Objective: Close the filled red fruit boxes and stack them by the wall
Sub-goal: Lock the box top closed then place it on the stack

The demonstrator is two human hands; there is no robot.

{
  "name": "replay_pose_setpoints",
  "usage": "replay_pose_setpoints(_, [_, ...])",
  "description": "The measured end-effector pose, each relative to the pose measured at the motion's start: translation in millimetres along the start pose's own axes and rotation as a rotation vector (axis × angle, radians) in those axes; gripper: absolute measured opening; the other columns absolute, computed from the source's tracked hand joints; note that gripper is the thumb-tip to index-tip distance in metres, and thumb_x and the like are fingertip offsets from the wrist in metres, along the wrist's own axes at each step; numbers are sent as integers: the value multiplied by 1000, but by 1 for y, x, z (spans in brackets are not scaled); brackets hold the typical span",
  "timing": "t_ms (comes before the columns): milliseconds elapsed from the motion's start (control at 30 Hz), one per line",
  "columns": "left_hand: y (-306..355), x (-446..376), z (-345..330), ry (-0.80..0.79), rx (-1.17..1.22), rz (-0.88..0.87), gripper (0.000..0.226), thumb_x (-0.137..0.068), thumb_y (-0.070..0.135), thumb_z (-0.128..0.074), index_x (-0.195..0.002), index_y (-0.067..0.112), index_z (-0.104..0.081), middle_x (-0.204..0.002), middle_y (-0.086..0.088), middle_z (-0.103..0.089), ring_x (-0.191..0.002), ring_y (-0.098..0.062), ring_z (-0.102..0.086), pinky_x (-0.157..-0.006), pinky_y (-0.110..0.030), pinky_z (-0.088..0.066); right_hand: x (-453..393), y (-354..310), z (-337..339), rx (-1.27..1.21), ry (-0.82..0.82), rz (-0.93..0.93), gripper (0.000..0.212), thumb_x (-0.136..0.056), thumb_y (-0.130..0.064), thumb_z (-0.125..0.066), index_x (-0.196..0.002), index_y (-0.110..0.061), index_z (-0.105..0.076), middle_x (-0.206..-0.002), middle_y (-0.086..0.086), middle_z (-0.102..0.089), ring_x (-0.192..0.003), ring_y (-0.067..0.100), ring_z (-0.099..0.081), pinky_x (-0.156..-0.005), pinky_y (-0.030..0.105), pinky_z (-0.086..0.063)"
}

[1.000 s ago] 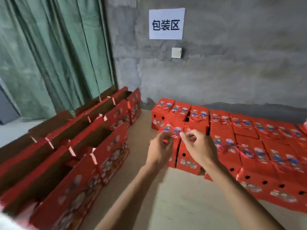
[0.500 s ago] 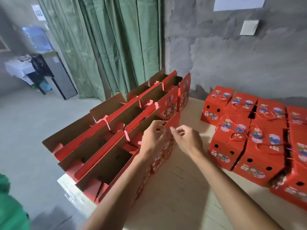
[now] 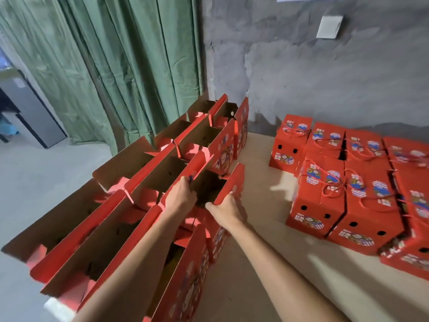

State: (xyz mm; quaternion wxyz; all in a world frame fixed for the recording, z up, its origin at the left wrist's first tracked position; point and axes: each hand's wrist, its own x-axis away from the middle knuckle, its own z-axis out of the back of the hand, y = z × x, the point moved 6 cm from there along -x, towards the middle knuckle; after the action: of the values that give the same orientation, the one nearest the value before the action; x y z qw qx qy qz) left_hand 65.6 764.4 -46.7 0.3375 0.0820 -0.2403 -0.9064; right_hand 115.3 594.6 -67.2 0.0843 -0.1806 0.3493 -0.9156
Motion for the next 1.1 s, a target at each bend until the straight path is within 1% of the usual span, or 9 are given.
replay_pose_setpoints(67, [2, -15, -8, -73, -46, -3, 31, -92, 12, -57, -123, 13, -58, -113, -12, -68, -99, -31, -65, -68, -36, -46, -5, 0, -2, -5, 16, -38, 77, -81, -47, -68, -140, -3, -45, -136, 17, -61, -127, 38, -58, -107, 44, -47])
replay_pose_setpoints(200, [13, -24, -13, -98, 13, 31, 31, -91, 9, -52, -119, 10, -66, -112, -18, -69, -101, -40, -66, -84, -43, -55, -17, 15, 13, 22, 64, -118, 47, -90, -17, -63, -132, -2, -49, -133, 20, -62, -121, 40, -62, -96, 40, -51])
replay_pose_setpoints(433, [89, 15, -18, -198, 129, -34, 29, -82, 9, -59, -108, -3, -64, -100, -18, -70, -91, -39, -70, -77, -40, -61, -25, 56, 111, 207, 219, -115, 9, -94, -17, -58, -102, -14, -54, -113, 11, -69, -104, 34, -67, -78, 36, -47])
replay_pose_setpoints(533, [122, 54, -31, -307, 177, -43, 26, -77, 12, -57, -99, 0, -65, -71, -5, -72, -60, -22, -72, -52, -23, -55, -12, 75, 158, 270, 233, -35, 29, -92, -16, -57, -120, -16, -62, -114, 14, -69, -103, 37, -67, -75, 35, -48])
replay_pose_setpoints(600, [143, 86, -50, -436, 228, -30, 22, -76, 15, -53, -90, 4, -66, -58, -5, -72, -49, -20, -71, -49, -26, -58, 5, 91, 187, 336, 279, 11, 36, -89, -11, -55, -124, -16, -64, -116, 17, -68, -106, 39, -66, -78, 37, -49])
replay_pose_setpoints(767, [202, 189, -106, -587, 218, -147, 28, -74, 25, -62, -88, 3, -71, -73, -12, -76, -71, -28, -76, -68, -42, -64, 60, 165, 238, 342, 274, 6, 39, -88, -12, -50, -123, -24, -64, -122, 11, -68, -109, 39, -66, -85, 40, -55])
replay_pose_setpoints(900, [264, 288, -145, -619, 165, -257, 46, -61, 44, -59, -81, 5, -70, -75, -7, -74, -75, -28, -73, -70, -33, -59, 103, 230, 276, 359, 282, 41, 52, -83, -13, -49, -123, -41, -66, -118, 2, -73, -101, 33, -71, -77, 37, -55])
replay_pose_setpoints(1000, [304, 349, -181, -649, 132, -299, 32, -80, 35, -69, -85, 3, -67, -85, -10, -75, -87, -29, -74, -71, -32, -56, 130, 273, 297, 432, 242, 80, 51, -85, -15, -48, -122, -46, -67, -112, -2, -75, -91, 30, -71, -79, 42, -60])
replay_pose_setpoints(1100, [337, 403, -212, -700, 76, -343, 31, -89, 36, -69, -91, 5, -71, -83, -8, -76, -77, -26, -73, -71, -34, -59, 153, 323, 317, 490, 254, 49, 52, -87, -16, -48, -122, -50, -66, -111, -4, -75, -94, 32, -70, -80, 42, -58])
